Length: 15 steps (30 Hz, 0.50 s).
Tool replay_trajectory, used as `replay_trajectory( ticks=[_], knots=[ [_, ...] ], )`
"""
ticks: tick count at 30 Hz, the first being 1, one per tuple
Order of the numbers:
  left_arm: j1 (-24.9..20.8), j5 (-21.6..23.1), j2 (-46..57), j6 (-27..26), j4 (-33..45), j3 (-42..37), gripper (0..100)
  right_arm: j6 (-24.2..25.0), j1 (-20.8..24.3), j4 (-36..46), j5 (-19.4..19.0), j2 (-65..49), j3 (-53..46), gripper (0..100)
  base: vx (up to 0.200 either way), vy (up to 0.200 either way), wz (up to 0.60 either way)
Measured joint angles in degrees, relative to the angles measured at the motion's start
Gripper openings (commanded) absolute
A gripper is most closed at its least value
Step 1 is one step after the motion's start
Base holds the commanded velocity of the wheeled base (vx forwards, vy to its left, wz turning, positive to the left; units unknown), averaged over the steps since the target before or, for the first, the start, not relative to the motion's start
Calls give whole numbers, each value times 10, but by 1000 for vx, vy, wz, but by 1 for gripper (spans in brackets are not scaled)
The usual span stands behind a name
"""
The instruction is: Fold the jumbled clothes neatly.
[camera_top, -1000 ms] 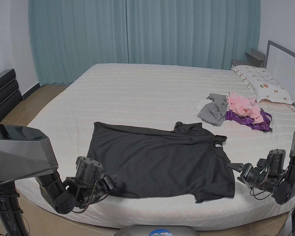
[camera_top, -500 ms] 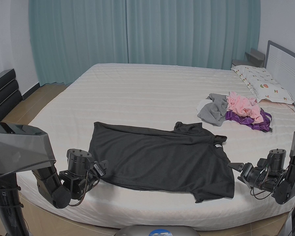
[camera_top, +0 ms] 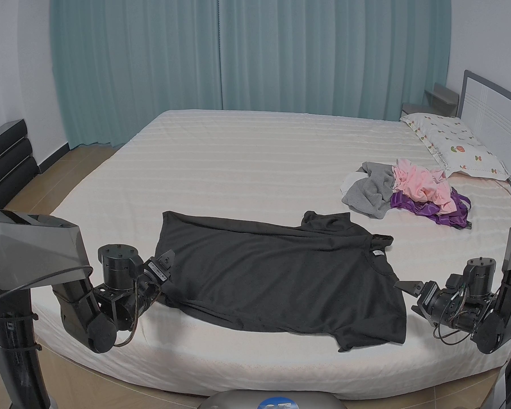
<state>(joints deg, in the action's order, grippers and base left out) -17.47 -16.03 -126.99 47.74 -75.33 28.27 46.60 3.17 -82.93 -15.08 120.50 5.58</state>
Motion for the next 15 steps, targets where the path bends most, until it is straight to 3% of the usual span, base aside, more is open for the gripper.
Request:
replay_trajectory(
  ticks=[9, 15],
  knots=[
    [10, 68, 17, 1, -2, -50, 100, 9, -1, 0, 0, -3, 2, 100, 0, 0, 0],
    [21, 84, 23, 4, 0, -63, 100, 9, -2, 0, 0, -5, 3, 100, 0, 0, 0]
  ],
)
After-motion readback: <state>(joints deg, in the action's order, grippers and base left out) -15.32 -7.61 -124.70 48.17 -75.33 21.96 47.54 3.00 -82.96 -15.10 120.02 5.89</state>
